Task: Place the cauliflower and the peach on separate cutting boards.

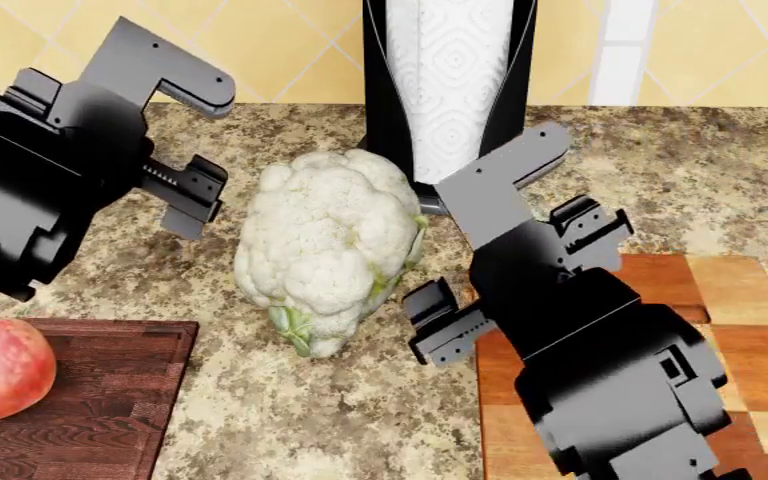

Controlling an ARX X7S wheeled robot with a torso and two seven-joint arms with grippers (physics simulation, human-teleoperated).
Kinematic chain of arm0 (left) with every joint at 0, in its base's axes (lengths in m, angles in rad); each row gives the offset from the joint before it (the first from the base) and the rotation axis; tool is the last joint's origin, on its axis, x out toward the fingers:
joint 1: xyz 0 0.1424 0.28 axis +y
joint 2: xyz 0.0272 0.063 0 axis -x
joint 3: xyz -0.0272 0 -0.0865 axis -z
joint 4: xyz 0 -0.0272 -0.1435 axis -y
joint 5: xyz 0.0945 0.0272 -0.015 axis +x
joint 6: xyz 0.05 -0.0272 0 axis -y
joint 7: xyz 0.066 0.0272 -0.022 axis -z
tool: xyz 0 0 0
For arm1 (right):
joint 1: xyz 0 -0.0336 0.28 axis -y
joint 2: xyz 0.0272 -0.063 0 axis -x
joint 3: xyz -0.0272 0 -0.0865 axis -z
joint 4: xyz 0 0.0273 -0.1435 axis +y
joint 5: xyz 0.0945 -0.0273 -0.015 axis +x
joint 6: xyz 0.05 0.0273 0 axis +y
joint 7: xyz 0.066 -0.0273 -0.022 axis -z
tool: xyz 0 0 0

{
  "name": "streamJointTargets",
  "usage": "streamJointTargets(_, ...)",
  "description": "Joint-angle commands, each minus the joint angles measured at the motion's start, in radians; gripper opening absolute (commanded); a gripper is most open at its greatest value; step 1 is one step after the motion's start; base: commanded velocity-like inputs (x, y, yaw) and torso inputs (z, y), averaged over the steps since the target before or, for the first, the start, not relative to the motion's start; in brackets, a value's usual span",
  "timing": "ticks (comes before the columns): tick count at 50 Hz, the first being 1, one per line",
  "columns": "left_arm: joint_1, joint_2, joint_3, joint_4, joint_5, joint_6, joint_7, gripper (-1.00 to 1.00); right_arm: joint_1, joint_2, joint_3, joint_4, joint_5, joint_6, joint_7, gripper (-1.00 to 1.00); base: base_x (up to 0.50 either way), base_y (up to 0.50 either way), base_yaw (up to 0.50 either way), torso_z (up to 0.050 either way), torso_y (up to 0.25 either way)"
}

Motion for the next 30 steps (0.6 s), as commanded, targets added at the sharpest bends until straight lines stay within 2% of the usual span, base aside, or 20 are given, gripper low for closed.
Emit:
streamJointTargets(1, -0.006, 0.005, 0.369, 0.003, -0.359, 0.062, -0.051, 1.0, 0.071, -0.073, -0.113, 0.174, -0.069, -0.057, -0.062, 1.0, 0.0, 0.0, 0.0, 0.0, 0.0)
streamJointTargets(9, -0.015, 0.005, 0.527, 0.042, -0.532, 0.086, -0.084, 1.0, 0.096, -0.105, -0.136, 0.227, -0.077, -0.086, -0.089, 1.0, 0.0, 0.0, 0.0, 0.0, 0.0)
streamJointTargets(24, -0.011, 0.005, 0.561, 0.072, -0.615, 0.118, -0.07, 1.0, 0.141, -0.167, -0.18, 0.323, -0.083, -0.205, -0.193, 1.0, 0.0, 0.0, 0.0, 0.0, 0.0)
streamJointTargets(30, -0.037, 0.005, 0.579, 0.108, -0.683, 0.154, -0.048, 1.0, 0.131, -0.144, -0.159, 0.281, -0.075, -0.231, -0.178, 1.0, 0.0, 0.0, 0.0, 0.0, 0.0)
